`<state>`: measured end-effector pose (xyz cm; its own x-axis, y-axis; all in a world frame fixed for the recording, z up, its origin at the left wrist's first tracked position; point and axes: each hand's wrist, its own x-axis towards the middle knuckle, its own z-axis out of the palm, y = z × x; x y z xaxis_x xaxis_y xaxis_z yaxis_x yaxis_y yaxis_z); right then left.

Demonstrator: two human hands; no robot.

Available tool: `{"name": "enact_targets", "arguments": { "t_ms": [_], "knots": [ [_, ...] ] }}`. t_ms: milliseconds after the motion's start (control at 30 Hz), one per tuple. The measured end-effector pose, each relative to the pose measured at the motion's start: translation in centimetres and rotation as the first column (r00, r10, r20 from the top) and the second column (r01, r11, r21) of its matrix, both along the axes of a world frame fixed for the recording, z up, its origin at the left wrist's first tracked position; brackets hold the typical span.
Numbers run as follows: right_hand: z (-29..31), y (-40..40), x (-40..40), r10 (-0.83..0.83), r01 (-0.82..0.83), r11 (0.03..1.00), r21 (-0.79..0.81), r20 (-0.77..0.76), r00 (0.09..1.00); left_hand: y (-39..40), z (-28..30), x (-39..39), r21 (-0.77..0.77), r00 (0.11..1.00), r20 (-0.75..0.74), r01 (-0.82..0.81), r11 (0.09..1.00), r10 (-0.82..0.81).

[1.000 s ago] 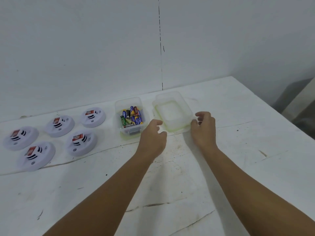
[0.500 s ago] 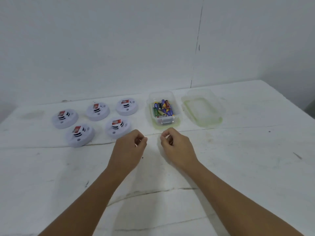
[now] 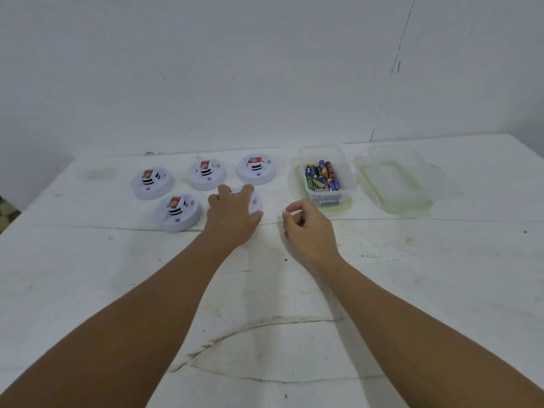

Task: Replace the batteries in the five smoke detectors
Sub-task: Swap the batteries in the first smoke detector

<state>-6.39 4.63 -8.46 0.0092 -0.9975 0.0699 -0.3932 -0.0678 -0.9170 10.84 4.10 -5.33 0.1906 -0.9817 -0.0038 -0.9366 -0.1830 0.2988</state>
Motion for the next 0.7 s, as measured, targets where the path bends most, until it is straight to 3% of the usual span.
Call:
{"name": "enact_targets", "arguments": {
  "t_ms": [100, 200, 233, 267, 333, 367, 400, 433, 567, 700],
  "knots": [
    [0.1, 0.1, 0.0, 0.016, -0.017, 1.000, -0.020, -0.038, 0.999, 0.9, 0.0, 0.1, -0.090, 0.992, -0.122, 0.004, 0.996, -0.015],
    [0.4, 0.9, 0.0, 0.089, -0.092, 0.992, -0.082, -0.039, 0.995, 2.4, 0.6, -0.1, -0.161, 0.887, -0.462, -0.078, 0.984, -0.005],
    [0.5, 1.2, 0.0, 0.120, -0.121, 0.981, -0.149, -0.015, 0.993, 2.9, 0.9, -0.1, -0.130, 0.777, -0.629, -0.136, 0.982, 0.024],
    [0.4, 1.5, -0.1, 0.145, -0.144, 0.961, -0.236, -0.014, 0.989, 3.3, 1.2, -0.1, -0.056, 0.601, -0.796, -0.177, 0.983, 0.063],
    [0.1, 2.1, -0.2, 0.187, -0.209, 0.905, -0.370, -0.095, 0.978, 4.1, 1.2, 0.0, 0.102, 0.093, -0.990, -0.075, 0.992, 0.109],
    [0.0, 2.3, -0.2, 0.209, -0.250, 0.883, -0.398, -0.144, 0.967, 4.7, 1.1, 0.0, 0.131, -0.144, -0.981, 0.023, 0.991, 0.133],
    [-0.1, 2.4, -0.1, 0.229, -0.288, 0.865, -0.411, -0.187, 0.955, 5.3, 1.2, -0.1, 0.140, -0.301, -0.940, 0.093, 0.986, 0.162],
    [-0.1, 2.5, -0.1, 0.240, -0.315, 0.852, -0.419, -0.221, 0.945, 5.8, 1.2, -0.3, 0.143, -0.403, -0.895, 0.144, 0.979, 0.190],
    [0.0, 2.7, -0.1, 0.228, -0.312, 0.846, -0.431, -0.236, 0.945, 6.6, 0.7, -0.9, 0.111, -0.538, -0.818, 0.203, 0.973, 0.206],
    [0.2, 3.0, 0.1, 0.196, -0.312, 0.811, -0.496, -0.272, 0.942, 6.9, 0.1, -1.6, 0.148, -0.549, -0.807, 0.167, 0.975, 0.217]
  ]
}}
